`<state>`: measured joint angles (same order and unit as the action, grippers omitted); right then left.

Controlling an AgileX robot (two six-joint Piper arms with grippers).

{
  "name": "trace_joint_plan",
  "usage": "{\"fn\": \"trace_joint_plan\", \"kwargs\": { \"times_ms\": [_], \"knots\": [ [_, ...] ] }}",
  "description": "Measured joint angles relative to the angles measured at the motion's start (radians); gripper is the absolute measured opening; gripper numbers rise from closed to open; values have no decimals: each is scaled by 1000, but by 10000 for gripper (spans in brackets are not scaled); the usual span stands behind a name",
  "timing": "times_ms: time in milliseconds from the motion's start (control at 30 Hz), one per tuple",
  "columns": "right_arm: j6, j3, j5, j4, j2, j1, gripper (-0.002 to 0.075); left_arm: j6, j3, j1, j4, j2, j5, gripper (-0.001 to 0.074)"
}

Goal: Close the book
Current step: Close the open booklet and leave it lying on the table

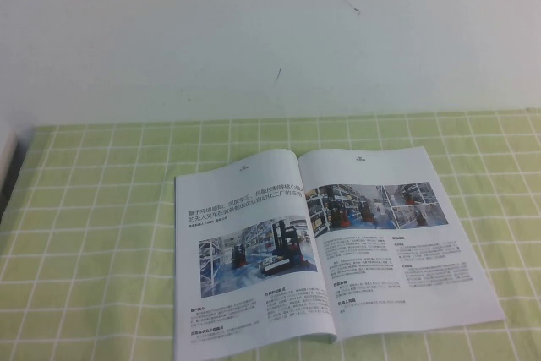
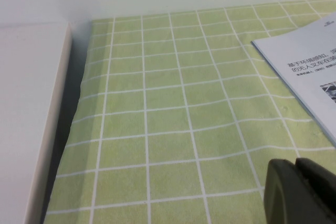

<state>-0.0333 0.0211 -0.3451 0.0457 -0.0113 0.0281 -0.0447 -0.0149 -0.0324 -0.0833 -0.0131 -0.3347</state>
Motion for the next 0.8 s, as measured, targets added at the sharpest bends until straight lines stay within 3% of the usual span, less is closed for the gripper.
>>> {"fn": "trace_joint_plan", "kwargs": {
  "times_ms": [267,400,800],
  "knots": [
    [0,0,5,0,0,0,-3,0,0,0,1,0,8,-4],
    [0,8,100,0,0,0,-3,0,-7,0,5,0,79,-4],
    [5,8,745,0,0,0,-3,-2,-7,0,5,0,768,-2]
  ]
}}
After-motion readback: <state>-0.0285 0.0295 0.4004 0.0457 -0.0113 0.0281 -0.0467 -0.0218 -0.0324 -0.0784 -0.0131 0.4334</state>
